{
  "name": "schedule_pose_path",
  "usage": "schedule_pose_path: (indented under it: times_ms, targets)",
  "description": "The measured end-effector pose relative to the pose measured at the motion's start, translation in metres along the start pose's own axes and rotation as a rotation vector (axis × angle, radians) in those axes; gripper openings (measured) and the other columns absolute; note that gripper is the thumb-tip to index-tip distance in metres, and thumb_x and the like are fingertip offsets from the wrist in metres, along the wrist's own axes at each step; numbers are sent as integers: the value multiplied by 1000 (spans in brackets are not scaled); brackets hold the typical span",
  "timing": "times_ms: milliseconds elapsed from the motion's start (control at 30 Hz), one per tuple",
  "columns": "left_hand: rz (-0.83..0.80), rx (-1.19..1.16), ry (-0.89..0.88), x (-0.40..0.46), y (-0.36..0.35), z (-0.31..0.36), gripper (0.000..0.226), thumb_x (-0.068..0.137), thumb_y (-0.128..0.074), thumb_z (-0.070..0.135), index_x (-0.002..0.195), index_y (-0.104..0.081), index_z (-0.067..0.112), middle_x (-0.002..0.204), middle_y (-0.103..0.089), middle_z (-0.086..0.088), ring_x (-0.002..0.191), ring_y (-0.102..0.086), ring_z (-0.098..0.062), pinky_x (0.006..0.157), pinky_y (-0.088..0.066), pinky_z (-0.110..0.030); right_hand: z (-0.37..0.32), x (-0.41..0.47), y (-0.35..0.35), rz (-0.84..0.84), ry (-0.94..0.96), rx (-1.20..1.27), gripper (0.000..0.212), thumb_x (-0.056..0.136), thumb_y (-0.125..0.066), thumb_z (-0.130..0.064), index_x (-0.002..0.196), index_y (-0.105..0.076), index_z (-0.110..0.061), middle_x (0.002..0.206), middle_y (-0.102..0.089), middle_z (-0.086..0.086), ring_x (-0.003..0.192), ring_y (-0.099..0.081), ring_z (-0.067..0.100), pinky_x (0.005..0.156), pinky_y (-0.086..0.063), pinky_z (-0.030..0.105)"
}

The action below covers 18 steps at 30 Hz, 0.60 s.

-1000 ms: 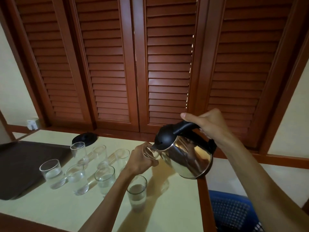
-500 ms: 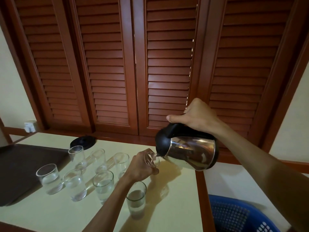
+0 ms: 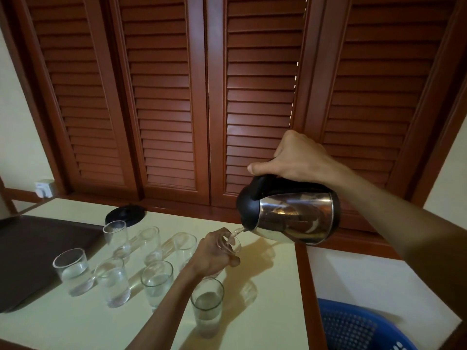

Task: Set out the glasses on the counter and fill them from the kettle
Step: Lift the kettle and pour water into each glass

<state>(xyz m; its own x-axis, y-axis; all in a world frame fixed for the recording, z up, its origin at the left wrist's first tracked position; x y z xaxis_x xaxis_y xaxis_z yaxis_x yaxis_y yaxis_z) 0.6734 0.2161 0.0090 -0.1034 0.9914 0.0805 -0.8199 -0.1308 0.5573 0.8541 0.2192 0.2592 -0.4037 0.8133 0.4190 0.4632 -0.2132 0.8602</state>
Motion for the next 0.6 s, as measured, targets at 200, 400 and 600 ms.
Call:
schedule_pose_path:
  times_ms: [200,400,600]
  targets:
    - [-18,-139,12,2,2,-4,33,51,-74,7,79,-64,21,65,-68,5,59,-58,-12,66,-49,-29,-7,4,4,8,3,-3,67,71,-78,-66,78,-78,0,51,-53,0,53,-54,17,57,-45,31]
    - [-20,-220,14,2,4,-4,31,52,-71,4,78,-63,19,64,-63,4,61,-56,-17,66,-48,-31,-14,8,4,0,2,-16,66,72,-78,-66,75,-76,0,49,-49,-1,52,-50,16,54,-41,28]
    - [-25,-224,7,4,7,-5,34,49,-72,5,79,-63,18,62,-63,6,61,-56,-16,65,-48,-32,-19,9,7,-11,-9,-34,57,72,-78,-67,61,-62,-13,39,-40,-10,47,-46,15,53,-37,29]
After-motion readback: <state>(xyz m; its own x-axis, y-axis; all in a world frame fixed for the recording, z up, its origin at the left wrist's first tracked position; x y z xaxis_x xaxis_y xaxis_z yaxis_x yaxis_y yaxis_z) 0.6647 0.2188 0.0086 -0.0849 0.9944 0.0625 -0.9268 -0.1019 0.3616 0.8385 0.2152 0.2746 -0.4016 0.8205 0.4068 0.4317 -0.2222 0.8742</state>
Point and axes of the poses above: each hand's wrist, its own x-axis towards the middle knuckle, its own y-axis out of the back of the hand, z = x × y, the point moved 6 cm from there along x, towards the middle knuckle
